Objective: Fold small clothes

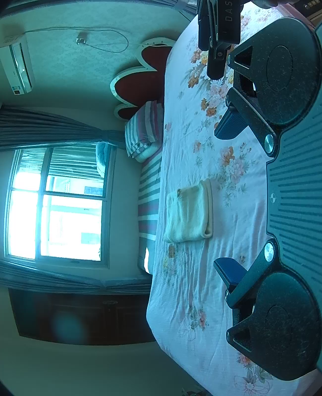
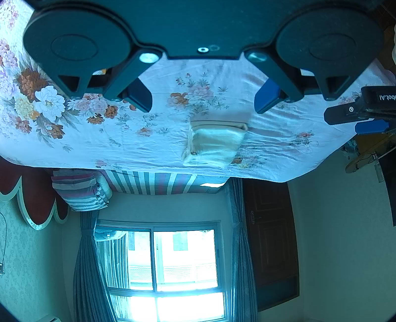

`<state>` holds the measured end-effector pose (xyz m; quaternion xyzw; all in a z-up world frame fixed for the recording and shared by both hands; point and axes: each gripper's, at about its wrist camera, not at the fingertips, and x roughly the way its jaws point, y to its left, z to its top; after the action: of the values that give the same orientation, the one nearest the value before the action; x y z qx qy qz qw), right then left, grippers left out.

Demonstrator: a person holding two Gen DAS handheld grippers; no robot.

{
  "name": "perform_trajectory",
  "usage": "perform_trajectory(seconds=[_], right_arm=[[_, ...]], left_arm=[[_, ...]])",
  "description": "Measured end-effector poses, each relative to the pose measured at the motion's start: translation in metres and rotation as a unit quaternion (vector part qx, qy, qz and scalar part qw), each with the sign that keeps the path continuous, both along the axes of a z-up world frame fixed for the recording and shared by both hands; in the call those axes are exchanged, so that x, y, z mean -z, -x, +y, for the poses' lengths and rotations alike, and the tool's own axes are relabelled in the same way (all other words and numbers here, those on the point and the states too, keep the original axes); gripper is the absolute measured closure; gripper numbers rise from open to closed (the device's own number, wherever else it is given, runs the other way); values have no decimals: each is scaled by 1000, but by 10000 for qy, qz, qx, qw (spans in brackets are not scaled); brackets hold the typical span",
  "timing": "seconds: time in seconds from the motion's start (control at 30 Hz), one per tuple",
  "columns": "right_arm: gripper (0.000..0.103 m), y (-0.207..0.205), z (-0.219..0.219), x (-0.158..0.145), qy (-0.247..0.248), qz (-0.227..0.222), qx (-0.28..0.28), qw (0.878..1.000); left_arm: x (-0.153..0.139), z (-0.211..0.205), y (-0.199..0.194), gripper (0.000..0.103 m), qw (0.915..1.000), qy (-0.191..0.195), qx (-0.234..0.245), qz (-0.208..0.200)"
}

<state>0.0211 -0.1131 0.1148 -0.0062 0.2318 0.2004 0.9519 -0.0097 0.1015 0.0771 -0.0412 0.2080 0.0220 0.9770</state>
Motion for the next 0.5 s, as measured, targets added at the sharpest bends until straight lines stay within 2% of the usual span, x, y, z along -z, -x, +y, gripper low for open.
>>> perform_trajectory(seconds=[0.3, 0.5], right_arm=[[13, -3, 0, 0, 9, 18, -25, 10000], [13, -3, 1, 0, -4, 8, -29, 10000]], left_arm=[[1, 0, 0, 2, 10000, -12, -4, -9], [0, -6, 3, 3, 9997, -142, 46, -175]])
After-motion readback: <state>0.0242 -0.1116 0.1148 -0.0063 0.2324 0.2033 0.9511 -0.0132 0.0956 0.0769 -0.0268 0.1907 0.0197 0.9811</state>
